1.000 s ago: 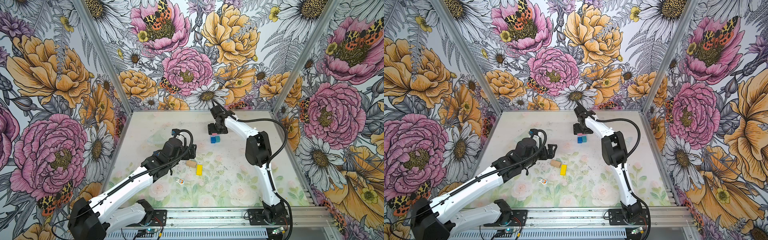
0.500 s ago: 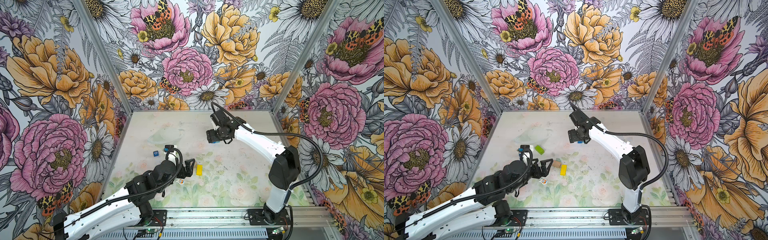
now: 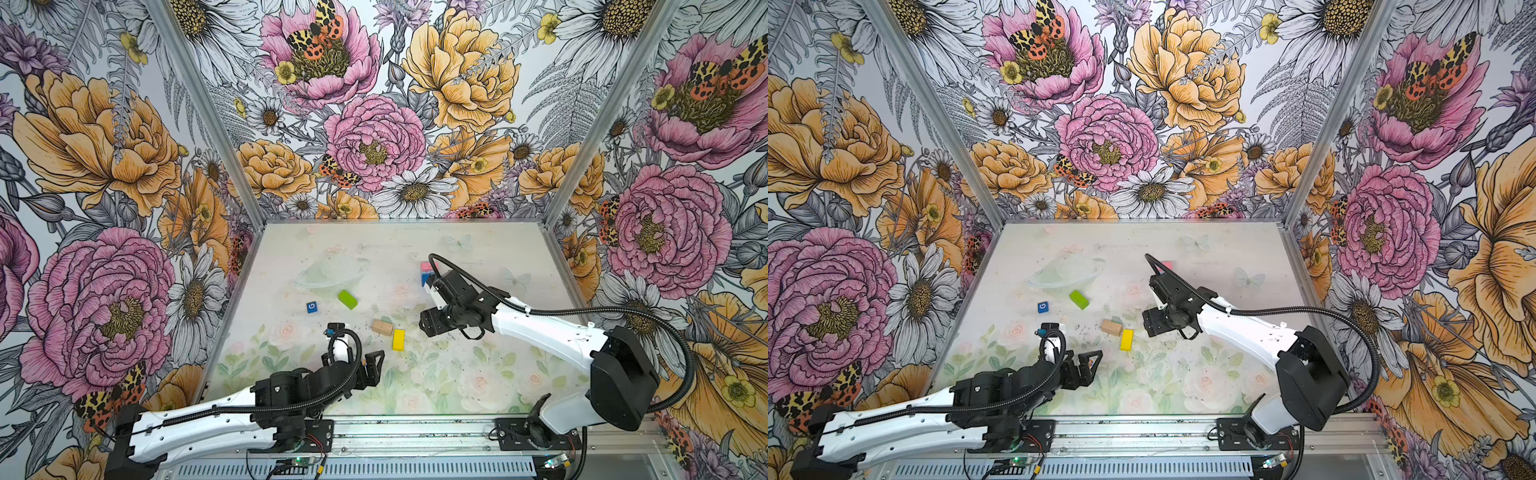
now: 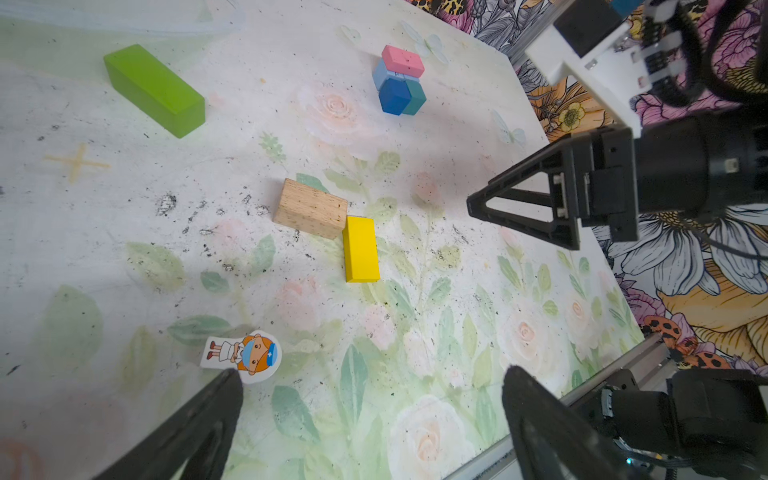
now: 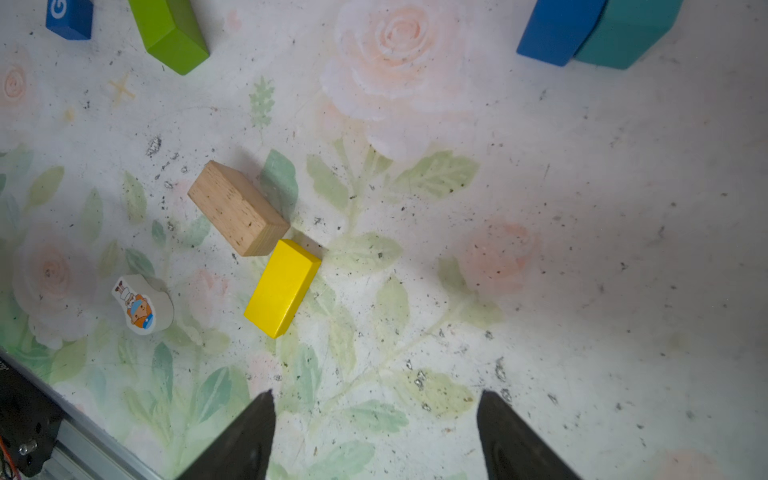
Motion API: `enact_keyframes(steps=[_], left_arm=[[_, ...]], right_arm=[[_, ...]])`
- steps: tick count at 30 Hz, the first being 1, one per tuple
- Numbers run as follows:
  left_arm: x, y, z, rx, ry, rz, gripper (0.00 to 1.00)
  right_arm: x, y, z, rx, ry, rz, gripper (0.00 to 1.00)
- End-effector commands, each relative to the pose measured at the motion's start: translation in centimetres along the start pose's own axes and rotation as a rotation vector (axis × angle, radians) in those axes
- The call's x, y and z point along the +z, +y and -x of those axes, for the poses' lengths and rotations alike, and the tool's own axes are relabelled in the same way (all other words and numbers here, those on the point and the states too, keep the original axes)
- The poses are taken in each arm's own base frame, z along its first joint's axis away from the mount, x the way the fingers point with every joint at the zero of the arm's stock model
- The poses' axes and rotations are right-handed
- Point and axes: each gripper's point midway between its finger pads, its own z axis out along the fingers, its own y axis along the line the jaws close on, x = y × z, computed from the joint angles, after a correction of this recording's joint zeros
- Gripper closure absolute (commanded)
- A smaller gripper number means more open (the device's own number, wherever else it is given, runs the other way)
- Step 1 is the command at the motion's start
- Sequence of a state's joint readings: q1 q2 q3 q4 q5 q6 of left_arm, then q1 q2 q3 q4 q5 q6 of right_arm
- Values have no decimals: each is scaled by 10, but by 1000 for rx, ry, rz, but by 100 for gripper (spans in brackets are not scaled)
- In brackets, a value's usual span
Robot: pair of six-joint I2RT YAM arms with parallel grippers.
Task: Build the wood block tower
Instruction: 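Move the right gripper back toward the yellow block while the left arm draws back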
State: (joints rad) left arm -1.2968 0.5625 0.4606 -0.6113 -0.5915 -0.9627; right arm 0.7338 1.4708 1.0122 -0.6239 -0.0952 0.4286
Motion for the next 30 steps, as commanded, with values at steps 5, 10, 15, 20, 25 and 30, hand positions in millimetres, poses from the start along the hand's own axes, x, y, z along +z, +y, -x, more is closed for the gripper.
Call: enact_keyframes(steps=[5, 10, 15, 20, 25, 30], left_arm=[[-2, 9, 5, -1, -41, 27, 1], [-6, 14, 12, -10, -66, 36, 1], [-11, 19, 18, -25, -77, 40, 1], [-15, 27, 25, -41, -84, 51, 1], [-15, 32, 27, -65, -93, 54, 1], [-16, 34, 28, -69, -99, 47, 1]], right_arm=[[11, 29, -6, -130, -42, 110, 14], [28, 35, -1, -207, -32, 131, 9], [46, 48, -3, -297, -25, 149, 7], [57, 46, 1, -333, -37, 123, 7], [71, 33, 14, -235, -20, 1, 14], [94, 33, 12, -94, 33, -72, 21]])
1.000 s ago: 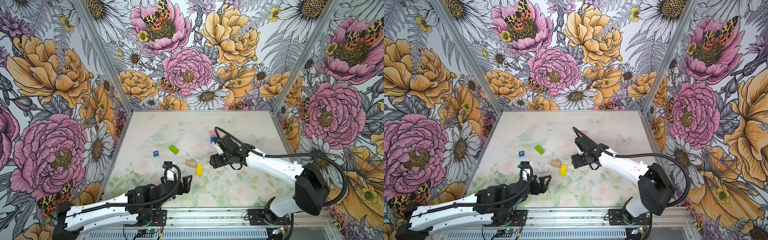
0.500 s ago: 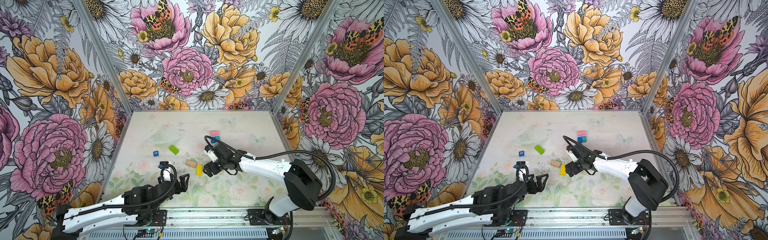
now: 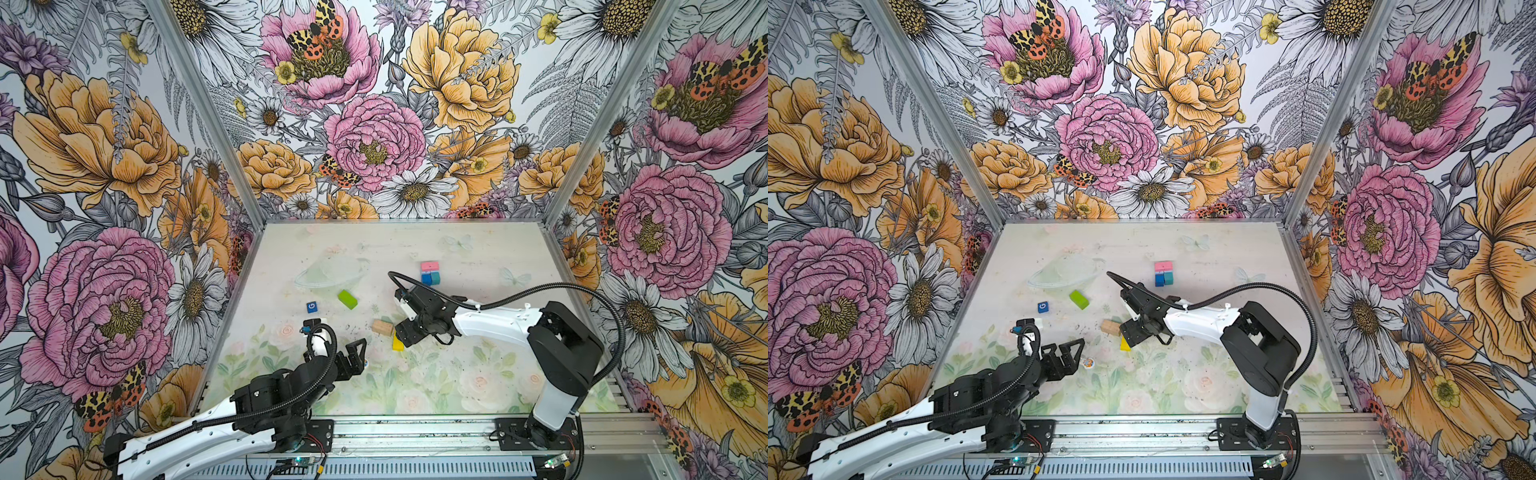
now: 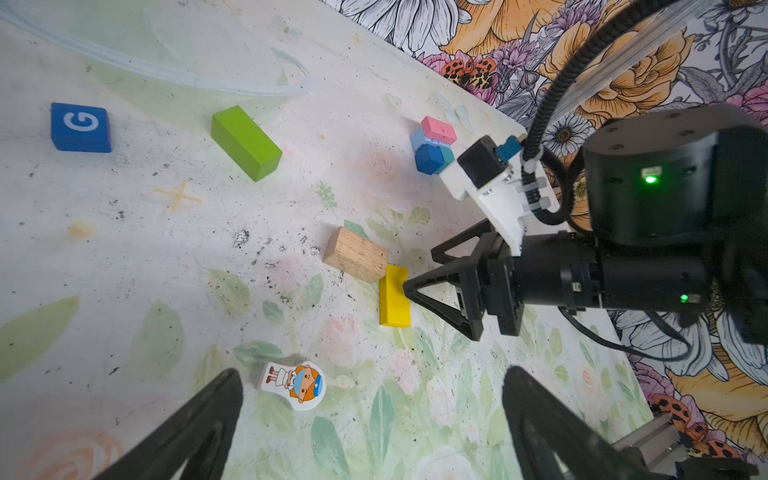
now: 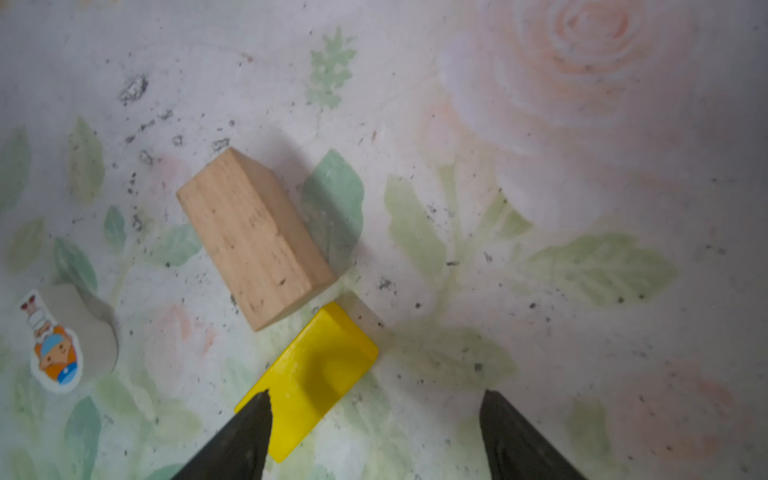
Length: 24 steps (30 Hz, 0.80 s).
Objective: Build the wood block tower
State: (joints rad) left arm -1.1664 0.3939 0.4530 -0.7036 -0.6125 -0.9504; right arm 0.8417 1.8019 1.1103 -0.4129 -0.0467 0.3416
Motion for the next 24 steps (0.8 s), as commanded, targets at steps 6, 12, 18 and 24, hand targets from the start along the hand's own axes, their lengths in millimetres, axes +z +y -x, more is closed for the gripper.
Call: enact_keyframes(steps=[6, 12, 18, 24], left_arm=[[-4, 3, -1, 30, 15, -9, 1], [-6, 4, 0, 22, 5, -21, 1], [-8, 7, 1, 17, -2, -30, 1], [-11, 5, 4, 16, -9, -39, 1]], right_arm=[[11, 13, 2, 80, 14, -118, 24], [15, 8, -8, 124, 49, -168, 36], [15, -10, -17, 159, 72, -261, 45], [6, -28, -27, 194, 80, -311, 46]])
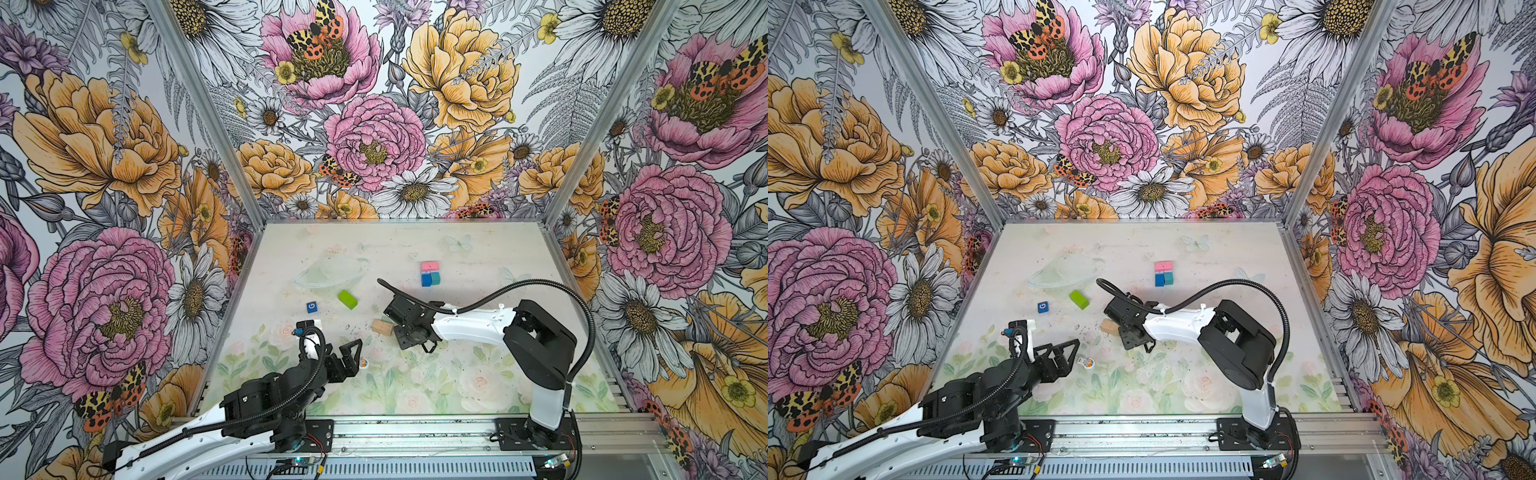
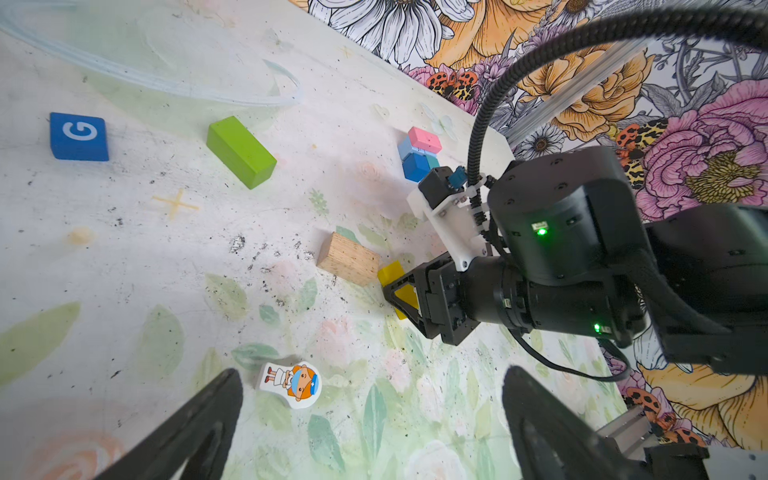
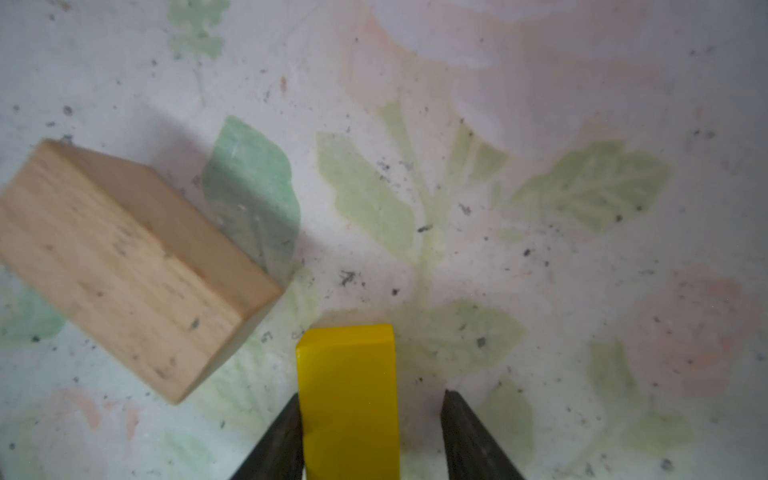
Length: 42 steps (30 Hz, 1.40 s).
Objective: Build the wood block tower
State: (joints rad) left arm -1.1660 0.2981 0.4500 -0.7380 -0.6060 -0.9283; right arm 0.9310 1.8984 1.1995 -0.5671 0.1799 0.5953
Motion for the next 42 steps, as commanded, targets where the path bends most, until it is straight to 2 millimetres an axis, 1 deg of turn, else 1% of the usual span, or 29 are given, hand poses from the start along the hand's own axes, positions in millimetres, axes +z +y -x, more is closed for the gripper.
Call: enact_keyframes(steps=[1, 3, 7, 8, 10, 12, 15, 17, 22, 25, 28, 31, 36, 42], left_arm=[[0, 3, -2, 27, 12, 2, 1], [-1, 2, -1, 30, 12, 1, 1], [-2, 0, 0, 34, 12, -5, 1], [-2, -1, 0, 34, 12, -6, 1], [-2, -1, 1, 32, 9, -4, 1], [-2, -1, 2, 34, 8, -1, 1], [-3, -3, 3, 35, 11, -4, 1], [-3, -3, 3, 35, 14, -4, 1], [-2, -4, 2, 32, 17, -3, 1], [-2, -4, 2, 35, 18, -3, 1], [-3, -5, 3, 38, 17, -5, 1], [-3, -6, 4, 43, 16, -7, 1], [-3, -6, 5, 48, 11, -3, 1], [-3, -7, 7, 56, 11, 2, 1]], right_arm=[[-2, -29, -6, 41, 10, -85, 46], [-5, -46, -11, 55, 14, -114, 42], [-17, -84, -17, 106, 9, -162, 30], [-19, -90, -19, 111, 6, -173, 29], [-26, -112, -20, 148, -1, -205, 26], [-31, -126, -21, 167, -6, -223, 25], [-37, -134, -22, 188, -10, -224, 24], [-39, -131, -22, 203, -11, -198, 24], [-38, -122, -25, 217, 4, -149, 24], [-34, -122, -27, 223, 13, -144, 23], [-29, -118, -30, 231, 25, -118, 24], [-24, -109, -33, 255, 35, -66, 24], [-18, -88, -36, 290, 37, 39, 25], [-16, -60, -28, 270, 36, 111, 26]])
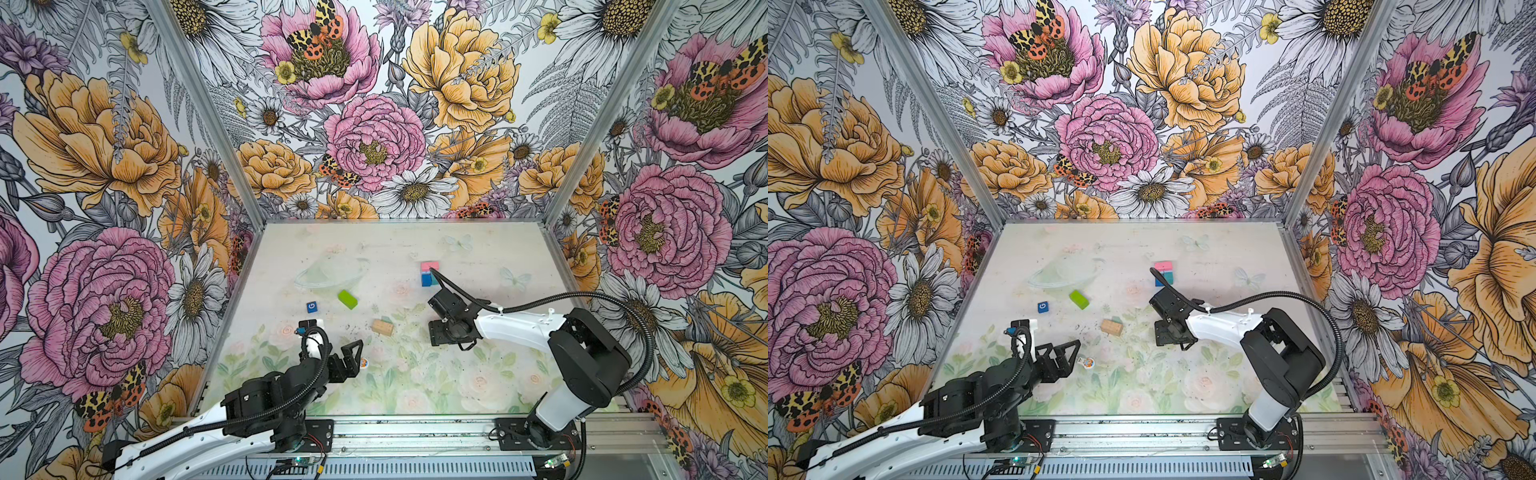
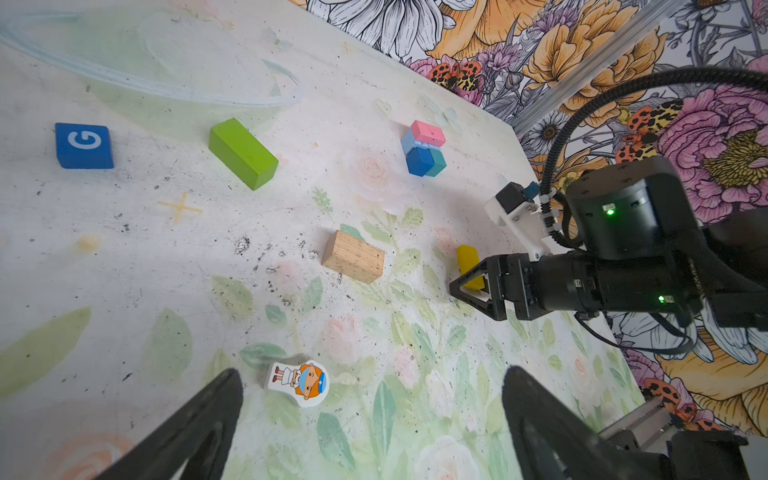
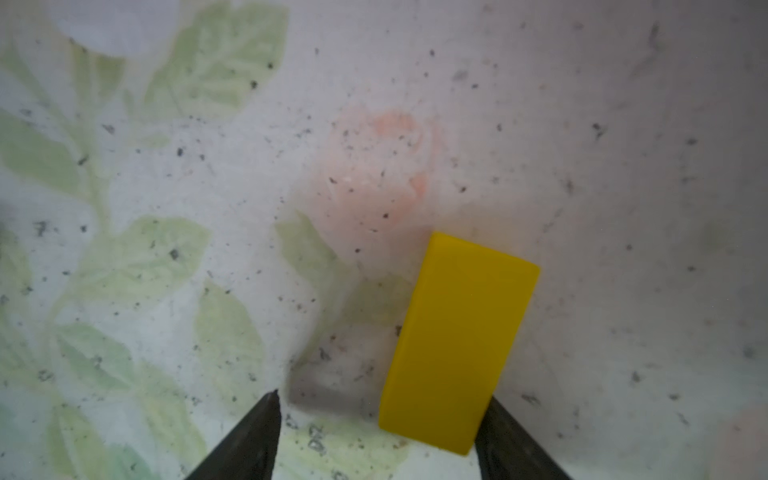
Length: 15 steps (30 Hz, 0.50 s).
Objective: Build the wood block tower
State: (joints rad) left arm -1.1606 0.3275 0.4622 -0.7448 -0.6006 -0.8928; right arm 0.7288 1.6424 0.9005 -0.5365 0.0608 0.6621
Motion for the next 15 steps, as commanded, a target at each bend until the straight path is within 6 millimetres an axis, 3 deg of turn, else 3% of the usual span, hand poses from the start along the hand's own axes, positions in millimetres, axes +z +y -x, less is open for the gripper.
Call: enact_keyframes(steps=[1, 5, 9, 15], left_arm=[[-5, -7, 8, 10, -3, -16, 1], [-6, -8, 9, 12, -2, -21, 1], [-7, -9, 9, 14, 2, -26, 2], [-6, -8, 9, 13, -1, -21, 2]], right_arm=[[0, 29, 11, 5, -16, 90, 26], [-4, 46, 18, -16, -24, 126, 26], [-13, 46, 22, -24, -42, 129, 26], [-37, 15, 27, -86, -84, -16, 25]])
